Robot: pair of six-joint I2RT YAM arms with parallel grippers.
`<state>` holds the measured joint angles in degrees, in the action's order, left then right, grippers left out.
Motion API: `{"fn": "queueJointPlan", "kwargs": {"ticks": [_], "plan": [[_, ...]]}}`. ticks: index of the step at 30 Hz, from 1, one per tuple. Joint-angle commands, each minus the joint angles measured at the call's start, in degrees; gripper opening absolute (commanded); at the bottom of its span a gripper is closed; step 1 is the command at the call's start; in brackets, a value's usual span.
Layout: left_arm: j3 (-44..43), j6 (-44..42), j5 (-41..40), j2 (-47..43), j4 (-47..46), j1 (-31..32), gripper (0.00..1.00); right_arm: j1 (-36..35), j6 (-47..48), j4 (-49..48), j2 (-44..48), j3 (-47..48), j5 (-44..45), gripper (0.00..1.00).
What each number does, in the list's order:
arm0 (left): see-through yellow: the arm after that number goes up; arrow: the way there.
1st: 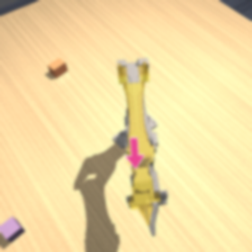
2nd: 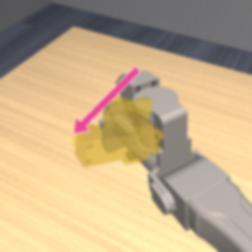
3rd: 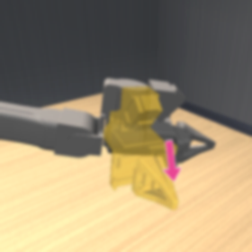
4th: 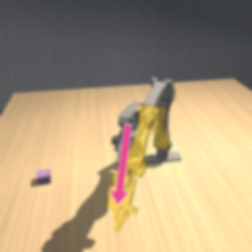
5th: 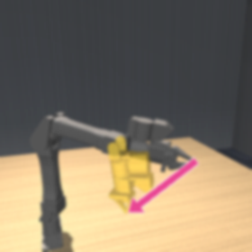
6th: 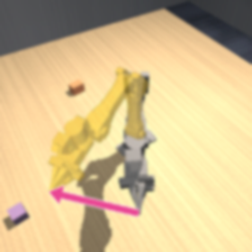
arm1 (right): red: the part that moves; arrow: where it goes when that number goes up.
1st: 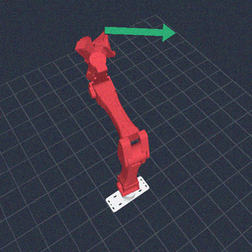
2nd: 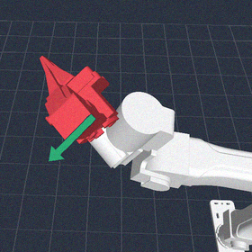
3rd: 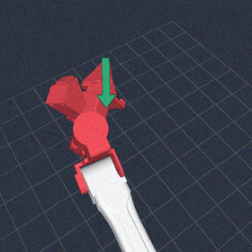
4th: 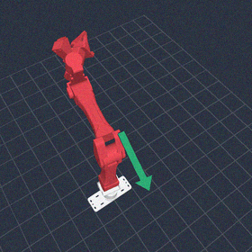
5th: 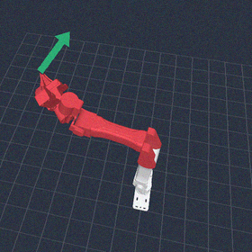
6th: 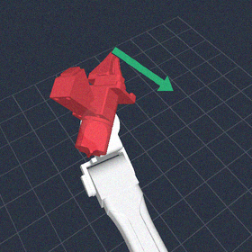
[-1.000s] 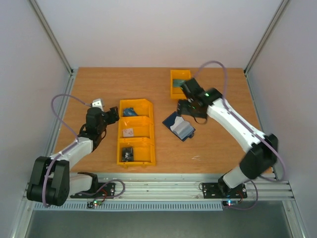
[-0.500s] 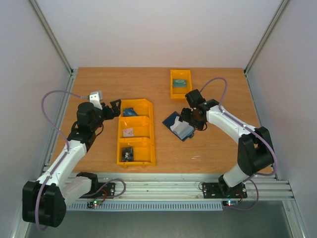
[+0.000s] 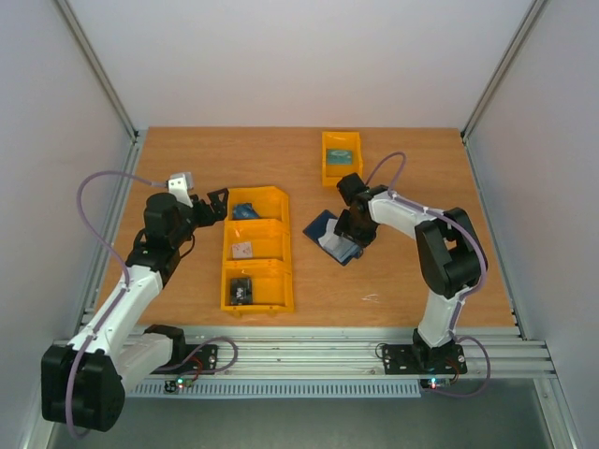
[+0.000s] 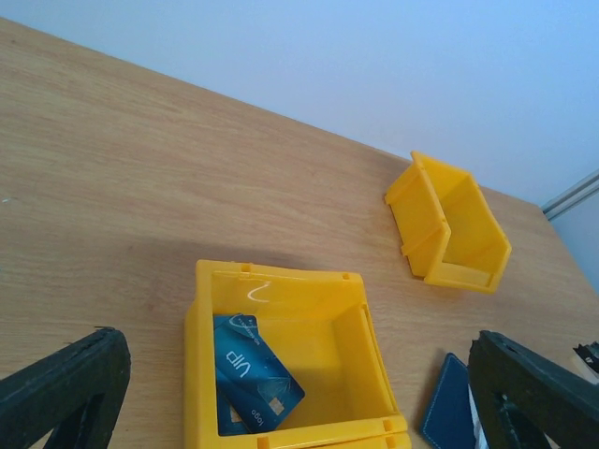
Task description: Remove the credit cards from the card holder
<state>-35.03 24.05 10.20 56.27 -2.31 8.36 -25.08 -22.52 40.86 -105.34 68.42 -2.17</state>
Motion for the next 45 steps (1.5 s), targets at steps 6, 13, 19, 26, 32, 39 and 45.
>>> {"fn": "queueJointPlan", "kwargs": {"ticks": [6,13,19,26,32,39,45], "plan": [[-1.31,-0.14,7.42,1.46,-6.0,-0.19,0.99,1.59,1.35,-0.28,-1.32,2.21,-1.3,0.03],[-2.95,-2.63,20.89,3.33,-12.2,1.3,0.99,1.95,8.6,-1.83,7.08,3.47,-3.92,0.01],[-3.69,-5.39,25.0,6.45,-9.35,5.72,0.99,1.9,13.02,-4.19,11.69,1.52,-11.54,0.01],[-6.52,-11.03,31.62,13.28,-8.13,13.98,0.99,1.97,16.67,-4.45,15.07,1.7,-15.0,0.01],[-12.52,-14.5,29.95,24.78,-7.29,23.25,0.99,1.97,16.79,-3.51,18.05,0.84,-16.7,0.01],[-21.02,-19.02,25.37,35.57,-3.13,27.51,1.0,1.66,16.26,0.15,22.27,3.26,-17.12,0.01],[-23.87,-18.84,27.83,38.74,-7.87,29.56,0.99,0.47,14.52,1.78,23.33,4.94,-15.61,0.01]]}}
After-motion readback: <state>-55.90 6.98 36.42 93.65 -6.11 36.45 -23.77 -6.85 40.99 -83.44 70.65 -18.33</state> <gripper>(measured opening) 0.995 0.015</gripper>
